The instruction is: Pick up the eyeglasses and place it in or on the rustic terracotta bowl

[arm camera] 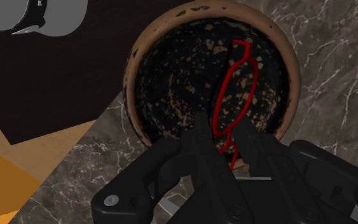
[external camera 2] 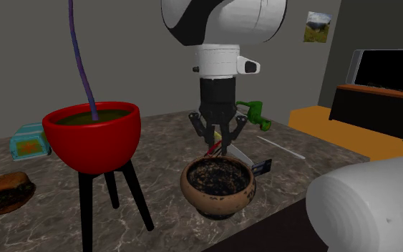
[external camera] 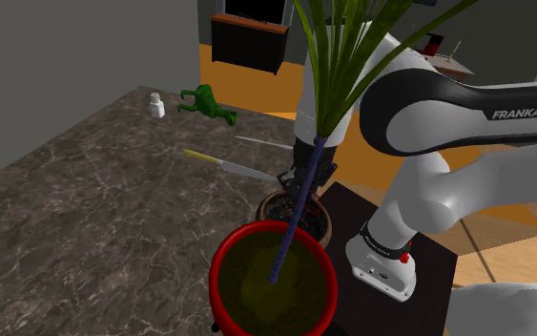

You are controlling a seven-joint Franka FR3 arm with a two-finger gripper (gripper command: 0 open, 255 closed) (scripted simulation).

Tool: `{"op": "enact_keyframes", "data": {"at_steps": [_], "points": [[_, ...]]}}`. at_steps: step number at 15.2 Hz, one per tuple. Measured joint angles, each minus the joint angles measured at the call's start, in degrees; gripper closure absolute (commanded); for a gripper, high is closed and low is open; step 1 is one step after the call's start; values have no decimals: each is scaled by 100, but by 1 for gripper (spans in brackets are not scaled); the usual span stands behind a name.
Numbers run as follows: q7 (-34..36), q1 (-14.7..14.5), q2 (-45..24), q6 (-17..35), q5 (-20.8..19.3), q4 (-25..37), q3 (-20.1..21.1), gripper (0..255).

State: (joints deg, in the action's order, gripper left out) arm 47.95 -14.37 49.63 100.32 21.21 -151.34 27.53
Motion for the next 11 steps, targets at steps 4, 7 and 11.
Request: {"op": "enact_keyframes", "data": {"at_steps": [4,7,11], "points": [[-26,-19,-71,323,91,-254,108,255],[-47,-45,-130,607,182,-485,205,255],[-40,-59,-169,728,228,-562,260,255]]}}
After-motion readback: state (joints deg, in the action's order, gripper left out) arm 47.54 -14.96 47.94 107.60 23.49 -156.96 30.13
